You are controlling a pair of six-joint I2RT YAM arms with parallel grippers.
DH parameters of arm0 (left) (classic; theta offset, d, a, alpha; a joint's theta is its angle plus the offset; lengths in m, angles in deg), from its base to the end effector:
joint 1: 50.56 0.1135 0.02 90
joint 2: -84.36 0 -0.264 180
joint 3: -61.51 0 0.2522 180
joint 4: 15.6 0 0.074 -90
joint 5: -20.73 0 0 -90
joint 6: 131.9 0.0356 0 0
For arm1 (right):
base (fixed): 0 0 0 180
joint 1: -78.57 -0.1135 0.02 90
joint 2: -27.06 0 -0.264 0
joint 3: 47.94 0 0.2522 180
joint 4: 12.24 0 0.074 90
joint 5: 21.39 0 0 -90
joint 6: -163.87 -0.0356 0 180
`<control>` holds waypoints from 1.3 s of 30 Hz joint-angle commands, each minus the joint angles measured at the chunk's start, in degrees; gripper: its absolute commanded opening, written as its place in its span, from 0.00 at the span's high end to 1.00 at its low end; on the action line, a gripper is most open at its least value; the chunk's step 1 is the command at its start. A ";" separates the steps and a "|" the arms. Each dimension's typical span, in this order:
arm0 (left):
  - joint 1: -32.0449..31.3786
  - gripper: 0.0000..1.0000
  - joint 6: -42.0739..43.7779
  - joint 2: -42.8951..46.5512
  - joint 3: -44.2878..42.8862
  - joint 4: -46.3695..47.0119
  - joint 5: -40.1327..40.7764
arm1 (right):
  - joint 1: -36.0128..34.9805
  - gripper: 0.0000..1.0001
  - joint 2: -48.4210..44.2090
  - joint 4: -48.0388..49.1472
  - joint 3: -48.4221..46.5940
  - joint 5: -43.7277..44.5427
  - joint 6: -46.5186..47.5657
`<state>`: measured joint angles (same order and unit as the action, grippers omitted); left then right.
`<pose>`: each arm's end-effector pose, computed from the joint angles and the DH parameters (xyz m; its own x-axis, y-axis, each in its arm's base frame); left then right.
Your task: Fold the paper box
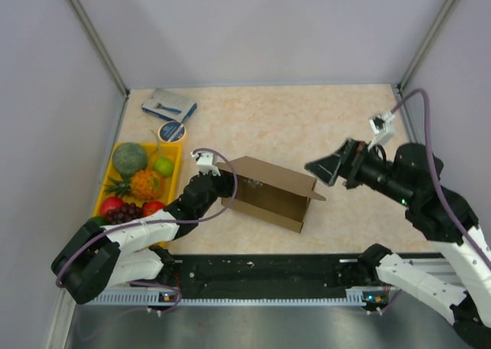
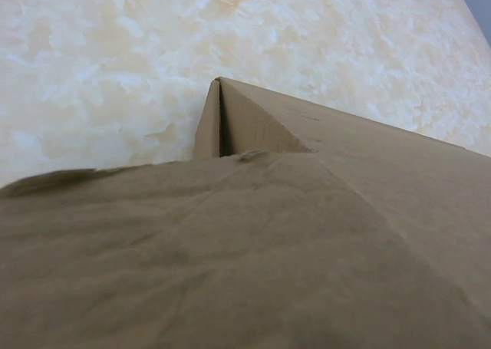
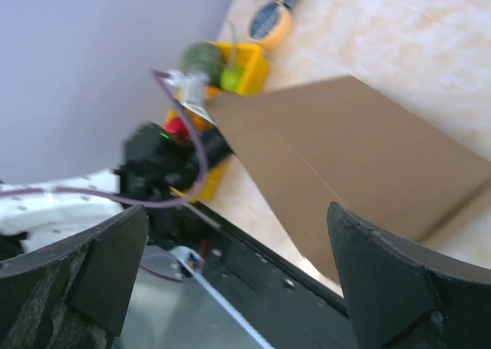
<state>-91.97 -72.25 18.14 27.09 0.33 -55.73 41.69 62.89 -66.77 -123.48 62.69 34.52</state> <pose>0.1798 -0.1474 0.1925 -0.4166 -0.2876 -0.8624 0.3056 0.8492 -0.4308 0.0824 0.0664 0.4012 -0.5873 0.3478 -0.7308 -0.3936 0.6663 0.6334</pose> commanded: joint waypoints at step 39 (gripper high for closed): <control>-0.51 0.39 -20.19 57.68 -7.09 -70.47 -24.35 | -3.81 0.30 44.68 76.56 28.47 -26.43 -28.94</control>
<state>-92.29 -89.16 70.49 27.72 -58.71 -74.26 38.23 108.84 10.93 -93.91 36.97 1.82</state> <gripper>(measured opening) 0.620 0.697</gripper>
